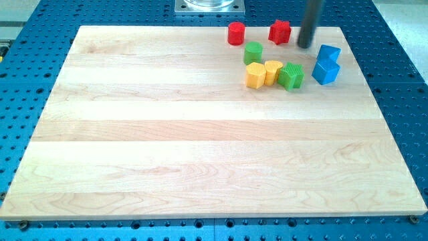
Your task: Move the blue triangle to the left of the yellow hexagon
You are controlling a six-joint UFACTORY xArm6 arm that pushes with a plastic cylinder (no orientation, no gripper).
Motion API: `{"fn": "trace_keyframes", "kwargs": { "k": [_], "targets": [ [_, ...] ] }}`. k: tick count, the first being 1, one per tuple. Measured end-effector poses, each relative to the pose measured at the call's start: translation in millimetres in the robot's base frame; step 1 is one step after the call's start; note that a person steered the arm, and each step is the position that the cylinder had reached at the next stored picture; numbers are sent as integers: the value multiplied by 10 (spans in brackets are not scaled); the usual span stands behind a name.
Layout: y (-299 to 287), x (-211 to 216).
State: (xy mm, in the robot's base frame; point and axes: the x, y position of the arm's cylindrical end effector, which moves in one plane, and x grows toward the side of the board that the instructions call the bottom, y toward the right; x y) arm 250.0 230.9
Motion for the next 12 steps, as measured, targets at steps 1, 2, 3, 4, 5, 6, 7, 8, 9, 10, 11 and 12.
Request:
{"fn": "trace_keyframes", "kwargs": {
  "k": [1,2,3,4,5,6,7,8,9,10,11,12],
  "targets": [
    [551,48],
    [472,278],
    [305,671],
    [-401,830],
    [-373,936],
    [-241,904],
    [-216,903],
    [-857,946],
    [-1095,834],
    [-710,824],
    [-778,592],
    [-1528,509]
  ]
}}
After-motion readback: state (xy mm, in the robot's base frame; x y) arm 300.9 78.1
